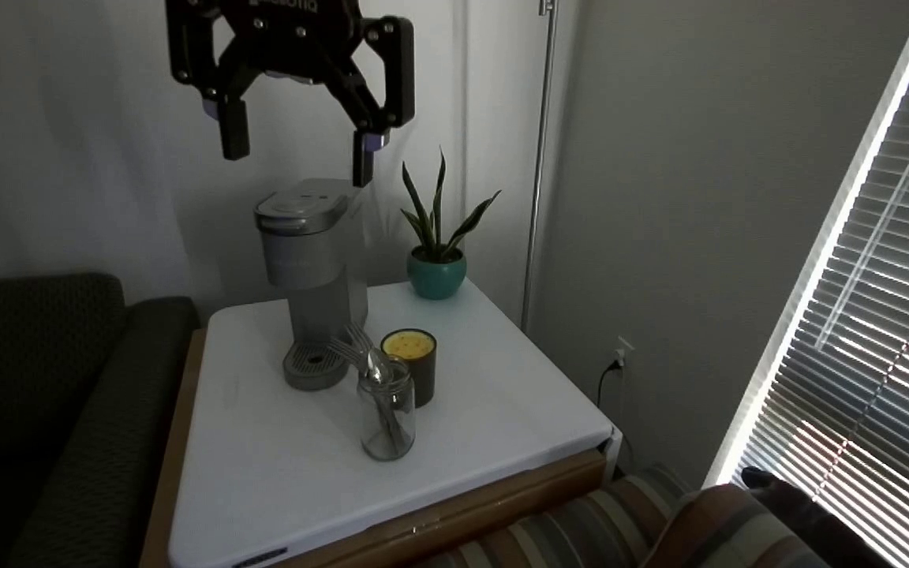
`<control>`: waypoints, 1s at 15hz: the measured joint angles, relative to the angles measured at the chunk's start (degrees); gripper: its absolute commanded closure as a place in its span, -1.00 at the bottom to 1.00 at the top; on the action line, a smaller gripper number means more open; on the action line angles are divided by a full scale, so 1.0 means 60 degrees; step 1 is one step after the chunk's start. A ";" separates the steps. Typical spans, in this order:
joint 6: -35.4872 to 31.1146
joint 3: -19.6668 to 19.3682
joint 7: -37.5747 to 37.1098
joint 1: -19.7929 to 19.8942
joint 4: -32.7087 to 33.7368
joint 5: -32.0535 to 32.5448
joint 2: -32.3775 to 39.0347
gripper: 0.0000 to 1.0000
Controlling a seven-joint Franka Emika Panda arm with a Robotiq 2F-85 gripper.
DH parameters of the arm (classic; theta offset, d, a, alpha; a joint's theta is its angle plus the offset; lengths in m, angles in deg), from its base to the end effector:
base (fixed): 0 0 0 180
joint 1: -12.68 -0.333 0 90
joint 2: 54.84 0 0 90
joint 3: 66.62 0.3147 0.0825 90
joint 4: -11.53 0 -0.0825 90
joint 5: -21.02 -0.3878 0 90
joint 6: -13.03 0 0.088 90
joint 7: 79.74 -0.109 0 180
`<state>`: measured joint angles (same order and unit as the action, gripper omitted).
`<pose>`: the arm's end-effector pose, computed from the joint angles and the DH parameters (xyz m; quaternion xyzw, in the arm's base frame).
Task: Open the lid on the coffee machine
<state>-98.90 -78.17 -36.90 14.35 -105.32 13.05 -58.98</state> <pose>0.5237 -0.1150 0.4690 -0.9706 -0.2296 -0.0268 0.0667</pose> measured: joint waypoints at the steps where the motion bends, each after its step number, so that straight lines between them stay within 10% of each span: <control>1: -0.0111 0.0072 0.0239 0.0000 0.0049 -0.0481 0.0190 -1.00; 7: -0.0589 0.0537 0.0945 0.0015 0.0203 -0.2401 0.0992 -1.00; 15: -0.1046 0.0697 -0.0763 0.0044 0.0234 -0.1777 0.1032 -1.00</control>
<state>-105.18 -73.99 -41.47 14.61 -103.92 2.39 -52.79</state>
